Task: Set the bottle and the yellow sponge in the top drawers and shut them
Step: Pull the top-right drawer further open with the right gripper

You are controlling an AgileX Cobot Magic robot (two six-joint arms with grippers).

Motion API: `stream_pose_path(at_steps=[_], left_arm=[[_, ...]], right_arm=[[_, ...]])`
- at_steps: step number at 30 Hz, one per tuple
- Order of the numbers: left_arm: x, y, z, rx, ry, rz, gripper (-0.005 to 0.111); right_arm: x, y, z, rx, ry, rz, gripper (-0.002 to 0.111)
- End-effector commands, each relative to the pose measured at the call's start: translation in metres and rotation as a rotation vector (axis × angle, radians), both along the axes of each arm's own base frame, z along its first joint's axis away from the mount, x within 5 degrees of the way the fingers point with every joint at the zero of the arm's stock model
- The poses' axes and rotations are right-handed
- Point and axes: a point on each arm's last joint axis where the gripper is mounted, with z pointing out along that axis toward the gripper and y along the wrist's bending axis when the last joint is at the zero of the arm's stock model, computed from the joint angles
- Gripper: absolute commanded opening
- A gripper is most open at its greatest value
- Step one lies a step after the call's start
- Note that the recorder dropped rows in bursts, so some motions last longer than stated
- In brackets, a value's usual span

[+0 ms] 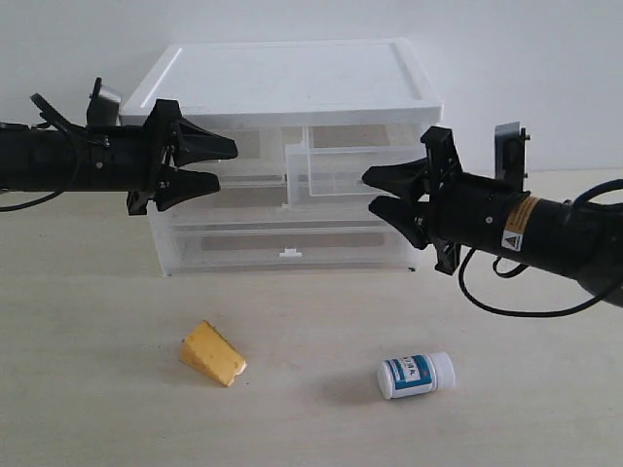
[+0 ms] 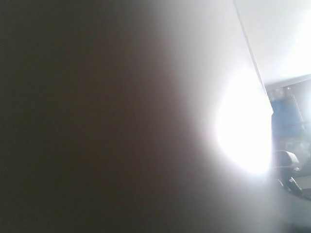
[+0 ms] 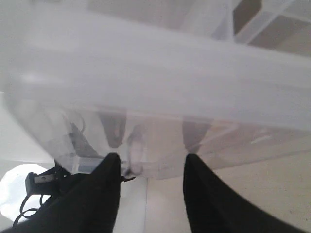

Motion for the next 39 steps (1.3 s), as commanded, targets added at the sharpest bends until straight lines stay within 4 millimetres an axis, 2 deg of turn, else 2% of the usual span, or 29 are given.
stream_pose_path(at_steps=[1, 3, 4, 7, 8, 15, 20, 27, 39], left_arm=[[0.010, 0.006, -0.003, 0.039, -0.020, 0.072, 0.061], [0.009, 0.006, -0.003, 0.044, -0.021, 0.068, 0.061], [0.009, 0.006, -0.003, 0.044, -0.021, 0.068, 0.061], [0.009, 0.006, -0.003, 0.044, -0.021, 0.068, 0.061], [0.009, 0.006, -0.003, 0.044, -0.021, 0.068, 0.061], [0.009, 0.006, -0.003, 0.044, -0.021, 0.068, 0.061], [0.009, 0.006, -0.003, 0.044, -0.021, 0.068, 0.061], [0.010, 0.006, -0.003, 0.045, -0.020, 0.070, 0.061], [0.009, 0.006, -0.003, 0.044, -0.020, 0.069, 0.061]], right_arm=[[0.008, 0.003, -0.003, 0.056, -0.046, 0.026, 0.037], [0.009, 0.003, -0.002, 0.064, -0.065, 0.029, 0.035], [0.010, 0.003, 0.000, 0.057, -0.080, 0.029, 0.030], [0.009, 0.003, 0.002, 0.062, -0.103, 0.038, 0.004], [0.009, 0.003, 0.002, 0.059, -0.111, 0.039, 0.000], [0.005, 0.006, 0.003, 0.061, -0.135, 0.090, 0.000], [-0.008, 0.003, -0.012, 0.062, -0.085, 0.036, 0.000], [-0.023, 0.001, -0.022, 0.017, -0.070, 0.057, 0.000], [-0.040, 0.000, 0.011, 0.012, -0.163, 0.089, 0.000]])
